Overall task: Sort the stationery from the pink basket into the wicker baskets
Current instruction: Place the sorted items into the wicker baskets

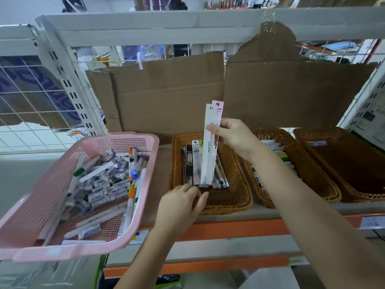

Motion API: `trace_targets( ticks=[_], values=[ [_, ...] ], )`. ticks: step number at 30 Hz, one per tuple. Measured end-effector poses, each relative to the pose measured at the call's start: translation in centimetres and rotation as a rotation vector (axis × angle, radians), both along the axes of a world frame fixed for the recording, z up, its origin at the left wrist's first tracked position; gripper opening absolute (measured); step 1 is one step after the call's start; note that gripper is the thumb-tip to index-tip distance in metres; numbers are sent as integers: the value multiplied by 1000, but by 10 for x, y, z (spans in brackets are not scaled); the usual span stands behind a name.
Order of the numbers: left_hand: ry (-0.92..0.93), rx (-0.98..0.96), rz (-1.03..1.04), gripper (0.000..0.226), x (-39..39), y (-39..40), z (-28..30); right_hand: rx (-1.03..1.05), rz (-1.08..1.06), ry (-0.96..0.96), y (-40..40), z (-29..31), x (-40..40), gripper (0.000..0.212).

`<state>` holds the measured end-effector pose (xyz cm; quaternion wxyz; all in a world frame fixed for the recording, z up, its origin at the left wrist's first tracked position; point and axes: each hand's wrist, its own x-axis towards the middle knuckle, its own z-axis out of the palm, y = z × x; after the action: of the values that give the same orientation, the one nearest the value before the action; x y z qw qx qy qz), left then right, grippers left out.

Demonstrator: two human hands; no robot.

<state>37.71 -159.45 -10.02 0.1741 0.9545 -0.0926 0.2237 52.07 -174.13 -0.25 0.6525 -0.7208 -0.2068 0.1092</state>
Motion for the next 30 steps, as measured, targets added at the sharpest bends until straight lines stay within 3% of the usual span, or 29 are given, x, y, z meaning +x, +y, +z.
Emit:
trace_targets(
  ticks=[6,12,21,24,30],
  values=[
    [-126,123,-74,46,2,3,-10,-180,-121,183,19,-47,20,12],
    [-162,127,-46,44,3,2,-11,-271,-109,197,44,-78,37,8],
    [-165,144,-15,41,3,0,-11,-560,-163,160,64,-82,67,39],
    [-168,144,-18,41,3,0,-12,-550,-189,213,61,-82,69,45],
    [-179,140,-27,42,4,0,-12,-456,-198,261,45,-82,68,31]
  ],
)
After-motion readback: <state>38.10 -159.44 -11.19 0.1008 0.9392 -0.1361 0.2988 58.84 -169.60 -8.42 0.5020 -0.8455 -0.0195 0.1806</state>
